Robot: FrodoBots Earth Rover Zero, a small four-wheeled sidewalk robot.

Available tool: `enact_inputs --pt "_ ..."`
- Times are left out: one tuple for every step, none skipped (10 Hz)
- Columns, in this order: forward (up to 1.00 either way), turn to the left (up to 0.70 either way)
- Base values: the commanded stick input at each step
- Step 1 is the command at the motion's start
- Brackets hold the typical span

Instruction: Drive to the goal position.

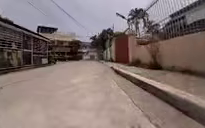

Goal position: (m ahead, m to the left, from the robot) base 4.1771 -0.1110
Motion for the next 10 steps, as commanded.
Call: enact_inputs --pt "1.00 0.40" --pt "1.00 0.28" --pt "1.00 0.00" --pt "1.00 0.00" --pt "1.00 0.00" --pt "1.00 0.00" --pt "1.00 0.00" --pt "1.00 0.00" --pt "1.00 0.00" --pt "1.00 0.00"
